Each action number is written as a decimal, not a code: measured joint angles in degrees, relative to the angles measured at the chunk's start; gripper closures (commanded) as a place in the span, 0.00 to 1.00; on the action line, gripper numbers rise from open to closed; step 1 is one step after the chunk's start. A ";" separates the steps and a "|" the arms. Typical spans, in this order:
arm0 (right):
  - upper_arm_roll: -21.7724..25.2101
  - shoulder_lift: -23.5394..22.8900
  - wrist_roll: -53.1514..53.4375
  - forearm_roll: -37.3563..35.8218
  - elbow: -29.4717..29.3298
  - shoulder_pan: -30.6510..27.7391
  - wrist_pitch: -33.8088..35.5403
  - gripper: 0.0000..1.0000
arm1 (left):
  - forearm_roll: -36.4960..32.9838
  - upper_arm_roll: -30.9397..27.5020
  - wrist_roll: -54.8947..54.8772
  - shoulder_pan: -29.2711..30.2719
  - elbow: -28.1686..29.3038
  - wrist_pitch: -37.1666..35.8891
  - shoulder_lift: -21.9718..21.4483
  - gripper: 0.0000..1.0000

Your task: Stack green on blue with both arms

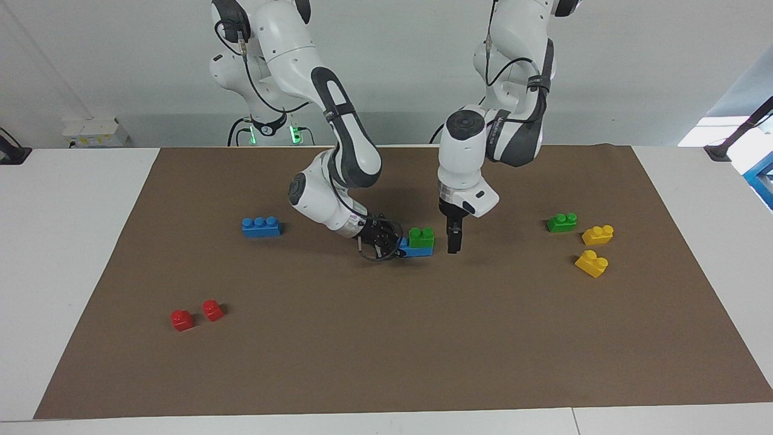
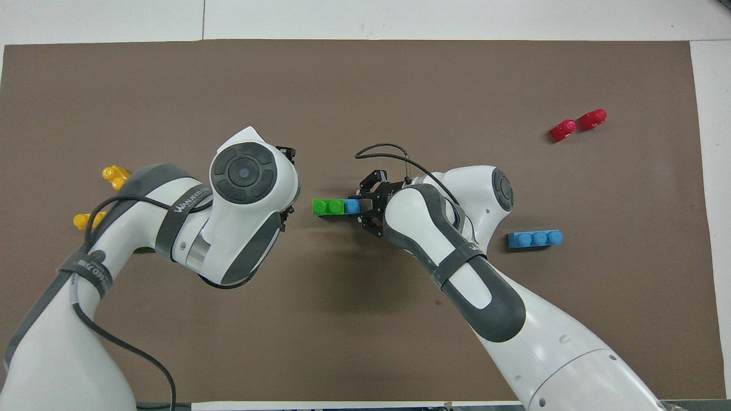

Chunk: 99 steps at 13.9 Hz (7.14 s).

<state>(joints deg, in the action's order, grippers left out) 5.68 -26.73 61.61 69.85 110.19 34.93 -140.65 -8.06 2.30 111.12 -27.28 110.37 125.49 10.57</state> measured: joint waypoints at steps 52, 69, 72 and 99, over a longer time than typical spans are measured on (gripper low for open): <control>0.65 28.77 -64.62 -70.12 -15.46 -30.87 49.25 0.00 | 10.07 -0.86 -110.00 30.41 -11.45 -33.10 -16.39 0.00; -2.77 28.78 -64.62 -70.12 -15.49 -34.81 49.25 0.00 | 10.05 -1.14 -110.00 30.80 -18.54 -36.27 -12.11 0.00; -2.77 28.78 -64.62 -70.12 -15.49 -34.82 49.25 0.00 | 10.05 -1.13 -110.00 30.80 -18.55 -36.37 -12.11 0.00; -2.70 29.03 -64.38 -70.12 -14.86 -35.33 49.27 0.00 | 9.91 -1.14 -110.00 30.80 -18.52 -36.28 -12.06 0.00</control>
<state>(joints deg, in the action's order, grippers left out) 2.98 2.30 -2.77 -0.27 95.33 -0.39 -91.38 1.85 1.16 1.12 3.52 91.85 89.21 -1.49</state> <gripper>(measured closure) 0.000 0.000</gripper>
